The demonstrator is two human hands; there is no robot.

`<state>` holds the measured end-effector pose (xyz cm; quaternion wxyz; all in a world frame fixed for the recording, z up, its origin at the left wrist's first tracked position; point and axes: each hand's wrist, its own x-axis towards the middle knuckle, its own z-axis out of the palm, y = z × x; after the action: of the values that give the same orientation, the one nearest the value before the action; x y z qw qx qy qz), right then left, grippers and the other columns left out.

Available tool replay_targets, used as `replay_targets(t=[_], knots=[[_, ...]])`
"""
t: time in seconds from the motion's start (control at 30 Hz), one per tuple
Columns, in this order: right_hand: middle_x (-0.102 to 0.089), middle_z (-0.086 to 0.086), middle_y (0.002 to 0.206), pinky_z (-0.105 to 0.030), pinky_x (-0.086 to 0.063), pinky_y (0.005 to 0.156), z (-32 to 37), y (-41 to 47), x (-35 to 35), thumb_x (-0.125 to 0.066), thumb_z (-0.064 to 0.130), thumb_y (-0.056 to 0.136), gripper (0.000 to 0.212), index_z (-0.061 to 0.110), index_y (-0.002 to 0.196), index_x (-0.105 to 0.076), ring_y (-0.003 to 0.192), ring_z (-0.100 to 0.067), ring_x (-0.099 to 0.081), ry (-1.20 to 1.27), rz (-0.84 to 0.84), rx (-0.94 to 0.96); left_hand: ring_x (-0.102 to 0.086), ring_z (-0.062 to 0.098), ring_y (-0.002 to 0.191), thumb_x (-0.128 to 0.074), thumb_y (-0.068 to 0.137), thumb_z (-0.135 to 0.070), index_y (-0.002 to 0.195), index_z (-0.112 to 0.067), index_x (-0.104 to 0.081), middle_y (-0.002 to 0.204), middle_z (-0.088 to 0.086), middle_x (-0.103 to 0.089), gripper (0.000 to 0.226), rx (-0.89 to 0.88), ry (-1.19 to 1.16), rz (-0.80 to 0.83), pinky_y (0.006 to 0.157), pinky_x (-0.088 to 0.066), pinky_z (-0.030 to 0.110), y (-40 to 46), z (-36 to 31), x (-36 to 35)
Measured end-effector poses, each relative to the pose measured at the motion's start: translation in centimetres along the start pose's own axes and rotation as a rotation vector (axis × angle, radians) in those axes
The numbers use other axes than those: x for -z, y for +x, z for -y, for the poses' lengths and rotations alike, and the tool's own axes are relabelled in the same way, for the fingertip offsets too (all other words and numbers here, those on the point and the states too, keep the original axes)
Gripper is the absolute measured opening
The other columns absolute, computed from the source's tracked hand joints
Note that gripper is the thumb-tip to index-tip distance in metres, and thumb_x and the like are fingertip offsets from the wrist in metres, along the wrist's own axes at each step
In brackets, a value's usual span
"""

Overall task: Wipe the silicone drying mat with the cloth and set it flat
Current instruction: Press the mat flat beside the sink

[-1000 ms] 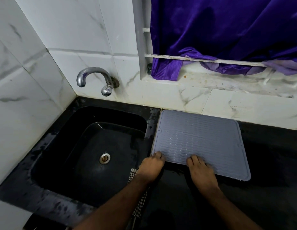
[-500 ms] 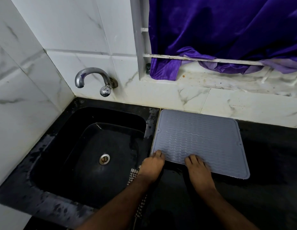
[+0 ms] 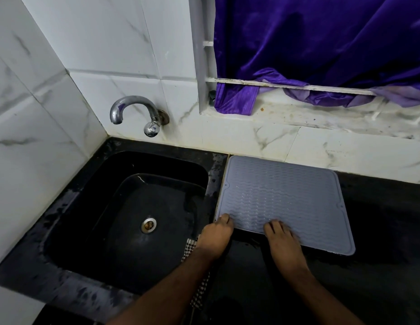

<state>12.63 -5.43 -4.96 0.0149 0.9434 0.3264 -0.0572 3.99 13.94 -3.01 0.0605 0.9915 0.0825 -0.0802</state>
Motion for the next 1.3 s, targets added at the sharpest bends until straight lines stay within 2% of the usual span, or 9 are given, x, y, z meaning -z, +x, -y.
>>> replay_targets(t=[0.17,0.3,0.5,0.57,0.7,0.83,0.93,1.07,1.3], knots=[[-0.058,-0.013,0.115,-0.046,-0.055,0.083,0.1,0.0,-0.2,-0.076,-0.002,0.062,0.051,0.014,0.108,-0.061,0.104,-0.032,-0.062,-0.003,-0.012,-0.01,-0.065,0.034,0.102,-0.046,0.094,0.007,0.133,-0.003,-0.048,0.136,0.014,-0.045,0.04,0.0,-0.003,0.011,0.081,-0.056,0.047,0.0,0.1,-0.3],[-0.047,-0.009,0.135,-0.047,-0.041,0.106,0.3,-0.4,-0.2,-0.069,0.004,0.076,0.055,0.023,0.125,-0.052,0.13,-0.029,-0.046,0.019,0.028,-0.007,-0.065,0.035,0.102,-0.047,0.094,0.005,0.129,-0.004,-0.052,0.136,0.014,-0.046,0.036,-0.008,-0.016,0.029,0.083,-0.056,0.048,0.0,0.4,-0.4],[-0.041,-0.011,0.144,-0.045,-0.033,0.114,0.6,-0.5,-0.1,-0.061,0.007,0.086,0.051,0.025,0.132,-0.049,0.139,-0.03,-0.036,0.027,0.04,-0.018,-0.066,0.036,0.101,-0.046,0.096,0.001,0.128,-0.005,-0.053,0.137,0.013,-0.048,0.033,-0.001,-0.018,0.017,0.08,-0.055,0.049,0.0,0.5,-0.6],[-0.048,-0.012,0.138,-0.045,-0.039,0.11,0.8,-0.4,-0.1,-0.067,0.009,0.082,0.049,0.023,0.127,-0.054,0.133,-0.03,-0.044,0.026,0.048,-0.033,-0.067,0.034,0.098,-0.048,0.096,-0.003,0.125,-0.008,-0.055,0.133,0.011,-0.053,0.03,-0.006,-0.039,-0.018,0.076,-0.056,0.046,0.0,0.7,-0.9],[-0.059,-0.012,0.113,-0.043,-0.053,0.085,0.7,0.0,-0.1,-0.081,0.01,0.067,0.043,0.019,0.106,-0.065,0.101,-0.028,-0.061,0.032,-0.007,-0.052,-0.068,0.026,0.088,-0.049,0.097,-0.017,0.114,-0.016,-0.06,0.113,0.004,-0.063,0.02,-0.04,-0.062,-0.173,0.067,-0.054,0.039,0.8,1.2,-1.9],[-0.059,-0.008,0.108,-0.039,-0.051,0.078,0.2,2.0,1.1,-0.068,0.02,0.087,0.016,0.018,0.102,-0.064,0.091,-0.023,-0.06,0.119,-0.167,-0.055,-0.062,0.024,0.11,-0.051,0.097,-0.029,0.115,-0.011,-0.067,0.125,0.008,-0.064,0.03,-0.086,-0.165,-0.349,0.099,-0.05,0.034,3.5,1.1,-1.2],[-0.056,-0.009,0.126,-0.04,-0.047,0.09,-0.5,5.2,1.9,-0.056,0.028,0.096,0.023,0.018,0.116,-0.062,0.106,-0.025,-0.058,0.217,-0.161,-0.096,-0.045,0.025,0.138,-0.048,0.102,-0.032,0.138,-0.004,-0.056,0.149,0.013,-0.05,0.047,0.027,-0.274,-0.287,0.118,-0.031,0.032,6.2,1.4,0.1],[-0.025,-0.009,0.159,-0.044,-0.028,0.115,-0.7,10.5,2.8,-0.048,0.037,0.099,0.051,0.021,0.147,-0.039,0.141,-0.03,-0.031,0.254,0.021,-0.075,-0.017,0.026,0.153,-0.037,0.107,-0.035,0.155,-0.004,-0.032,0.165,0.015,-0.021,0.058,0.173,-0.296,-0.175,0.125,-0.011,0.033,9.7,2.2,1.1],[0.009,0.005,0.165,-0.066,-0.011,0.113,1.6,15.5,1.8,-0.033,0.05,0.101,0.059,0.041,0.155,-0.008,0.15,-0.034,0.006,0.227,0.198,-0.049,-0.002,0.024,0.156,-0.028,0.109,-0.033,0.16,-0.005,-0.01,0.168,0.012,0.0,0.061,0.232,-0.28,-0.057,0.124,-0.004,0.034,11.2,1.9,-1.4]])
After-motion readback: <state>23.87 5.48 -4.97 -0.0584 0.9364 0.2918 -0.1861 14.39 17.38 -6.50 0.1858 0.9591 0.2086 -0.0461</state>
